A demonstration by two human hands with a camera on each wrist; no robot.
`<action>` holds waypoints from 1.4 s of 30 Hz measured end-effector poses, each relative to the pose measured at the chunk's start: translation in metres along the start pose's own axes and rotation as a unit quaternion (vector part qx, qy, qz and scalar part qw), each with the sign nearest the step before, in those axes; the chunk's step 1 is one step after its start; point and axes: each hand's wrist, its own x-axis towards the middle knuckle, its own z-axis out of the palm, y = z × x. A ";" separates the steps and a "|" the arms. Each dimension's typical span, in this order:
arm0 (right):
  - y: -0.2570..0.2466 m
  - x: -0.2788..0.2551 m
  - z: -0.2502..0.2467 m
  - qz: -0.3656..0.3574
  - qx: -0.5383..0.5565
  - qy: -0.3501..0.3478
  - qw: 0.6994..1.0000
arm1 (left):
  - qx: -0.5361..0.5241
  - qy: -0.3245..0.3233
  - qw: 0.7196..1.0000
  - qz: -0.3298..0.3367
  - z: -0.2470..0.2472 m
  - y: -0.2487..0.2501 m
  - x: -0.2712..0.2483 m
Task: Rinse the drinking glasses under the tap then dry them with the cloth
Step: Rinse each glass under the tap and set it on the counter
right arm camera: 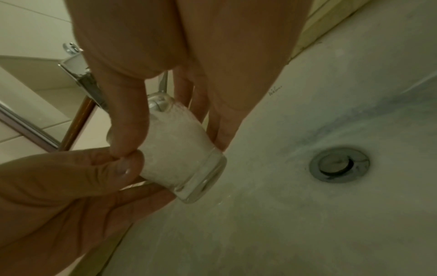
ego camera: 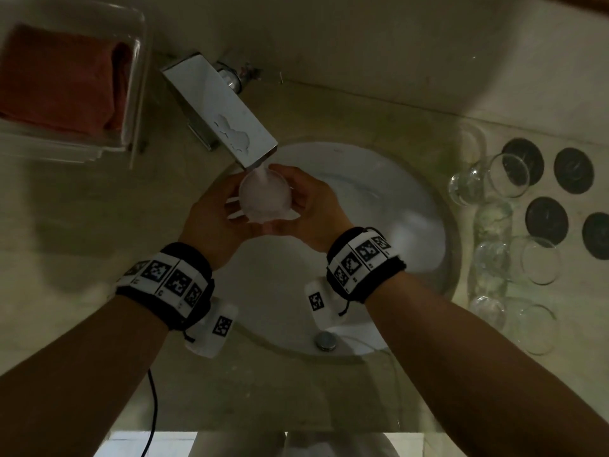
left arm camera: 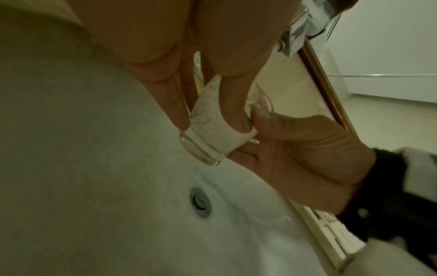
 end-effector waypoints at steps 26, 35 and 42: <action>0.002 0.009 0.016 0.268 -0.031 0.023 0.963 | 0.142 -0.005 0.980 -0.136 0.000 -0.003 0.008; 0.004 0.002 0.014 0.119 0.043 0.030 0.992 | -0.105 0.013 0.990 -0.088 0.002 0.012 0.002; 0.000 0.001 0.010 0.093 0.036 0.023 0.995 | 0.088 0.025 0.996 -0.017 -0.002 0.004 0.003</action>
